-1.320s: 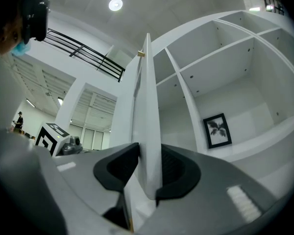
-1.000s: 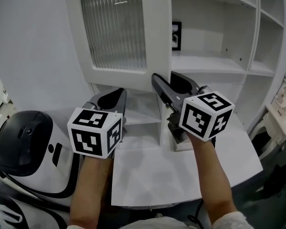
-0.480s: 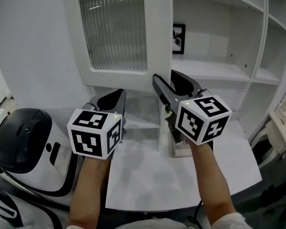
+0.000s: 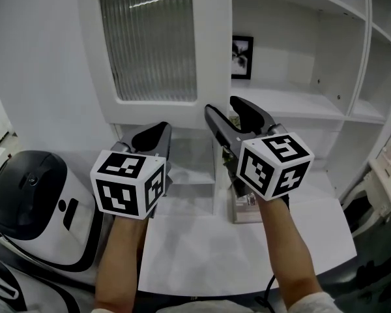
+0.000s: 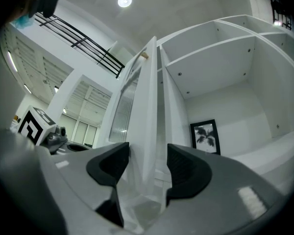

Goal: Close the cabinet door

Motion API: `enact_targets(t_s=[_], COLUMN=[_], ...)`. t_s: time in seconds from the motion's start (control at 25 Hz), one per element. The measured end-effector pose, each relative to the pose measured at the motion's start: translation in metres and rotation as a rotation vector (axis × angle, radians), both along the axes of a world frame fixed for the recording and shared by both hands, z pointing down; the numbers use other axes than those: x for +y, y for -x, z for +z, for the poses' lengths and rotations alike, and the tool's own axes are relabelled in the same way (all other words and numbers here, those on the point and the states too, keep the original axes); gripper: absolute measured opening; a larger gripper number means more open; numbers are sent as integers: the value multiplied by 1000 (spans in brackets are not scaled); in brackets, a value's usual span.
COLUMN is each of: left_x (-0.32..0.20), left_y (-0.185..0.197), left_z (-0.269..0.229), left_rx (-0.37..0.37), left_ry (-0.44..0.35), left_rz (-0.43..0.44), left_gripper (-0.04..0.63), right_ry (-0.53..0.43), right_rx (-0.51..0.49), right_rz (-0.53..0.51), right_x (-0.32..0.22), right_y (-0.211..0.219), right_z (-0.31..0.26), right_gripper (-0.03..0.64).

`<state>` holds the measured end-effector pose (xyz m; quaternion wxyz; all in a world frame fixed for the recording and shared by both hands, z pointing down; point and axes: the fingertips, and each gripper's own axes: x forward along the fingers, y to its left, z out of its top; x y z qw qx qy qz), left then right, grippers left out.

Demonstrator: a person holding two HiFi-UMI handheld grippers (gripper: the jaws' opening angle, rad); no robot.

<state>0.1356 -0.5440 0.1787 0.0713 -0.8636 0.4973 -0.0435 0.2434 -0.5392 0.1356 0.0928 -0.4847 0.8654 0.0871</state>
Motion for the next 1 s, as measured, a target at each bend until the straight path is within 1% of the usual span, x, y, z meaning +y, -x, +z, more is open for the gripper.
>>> enact_targets(t_s=[0.44, 1.0], left_x=[-17, -20], left_y=[-4, 2], left_z=[0, -2], left_rx=[0, -1], left_ry=[-4, 0], left_rz=[-12, -13], left_gripper=[5, 5], right_ry=[9, 14], right_rx=[-15, -23], right_rz=[-24, 4], right_x=[-21, -35], right_y=[-4, -6], right_z=[2, 1], right_gripper=[247, 238])
